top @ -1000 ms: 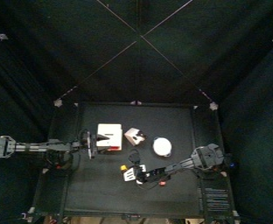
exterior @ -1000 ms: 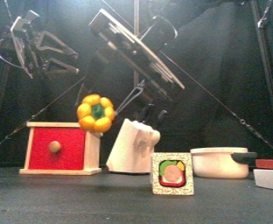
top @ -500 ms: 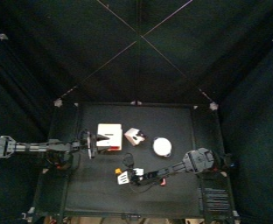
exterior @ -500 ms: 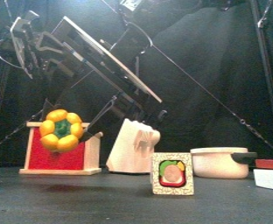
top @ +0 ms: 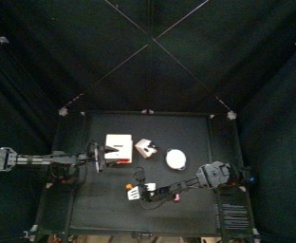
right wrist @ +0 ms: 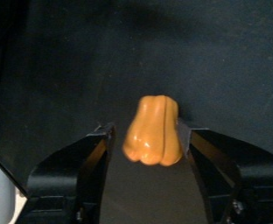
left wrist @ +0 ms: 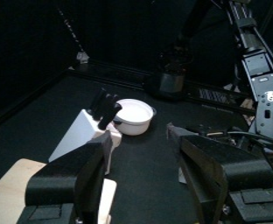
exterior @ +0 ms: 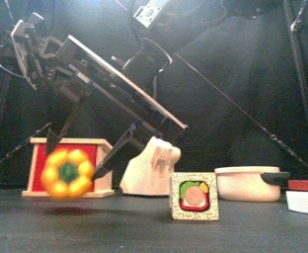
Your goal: Put squash left of sushi roll
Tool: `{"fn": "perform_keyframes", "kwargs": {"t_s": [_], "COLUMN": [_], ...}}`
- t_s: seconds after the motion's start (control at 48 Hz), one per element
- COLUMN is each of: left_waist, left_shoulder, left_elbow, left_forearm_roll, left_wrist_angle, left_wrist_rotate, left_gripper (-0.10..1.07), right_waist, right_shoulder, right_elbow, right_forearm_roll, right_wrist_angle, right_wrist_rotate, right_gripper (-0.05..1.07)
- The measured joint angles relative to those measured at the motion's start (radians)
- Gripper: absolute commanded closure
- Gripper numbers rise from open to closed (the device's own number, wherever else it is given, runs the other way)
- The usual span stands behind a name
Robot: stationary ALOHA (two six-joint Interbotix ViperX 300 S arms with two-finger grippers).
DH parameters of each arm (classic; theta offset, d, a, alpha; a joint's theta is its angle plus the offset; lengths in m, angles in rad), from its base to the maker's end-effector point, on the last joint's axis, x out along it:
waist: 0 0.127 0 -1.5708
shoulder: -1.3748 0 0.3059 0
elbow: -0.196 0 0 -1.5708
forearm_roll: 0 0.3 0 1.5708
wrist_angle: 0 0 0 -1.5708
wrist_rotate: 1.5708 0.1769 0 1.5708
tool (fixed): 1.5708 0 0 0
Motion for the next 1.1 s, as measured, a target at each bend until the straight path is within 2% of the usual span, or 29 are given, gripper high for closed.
{"fn": "perform_keyframes", "kwargs": {"t_s": [0.125,0.5,1.104], "left_waist": [0.000,0.000,0.000], "left_shoulder": [0.000,0.000,0.000], "left_elbow": [0.000,0.000,0.000], "left_forearm_roll": [0.000,0.002,0.000], "left_wrist_angle": [0.000,0.000,0.002], "left_wrist_rotate": [0.000,0.000,0.000], "left_gripper": [0.09,0.09,0.09], "right_waist": [0.000,0.014,0.025], "right_shoulder": [0.002,0.002,0.002], "right_elbow": [-0.002,-0.002,-0.006], "right_forearm_roll": [0.011,0.091,0.097], "right_wrist_angle": [0.000,-0.005,-0.048], "right_wrist_rotate": [-0.006,-0.015,-0.015], "right_gripper": [0.03,0.03,0.03]}}
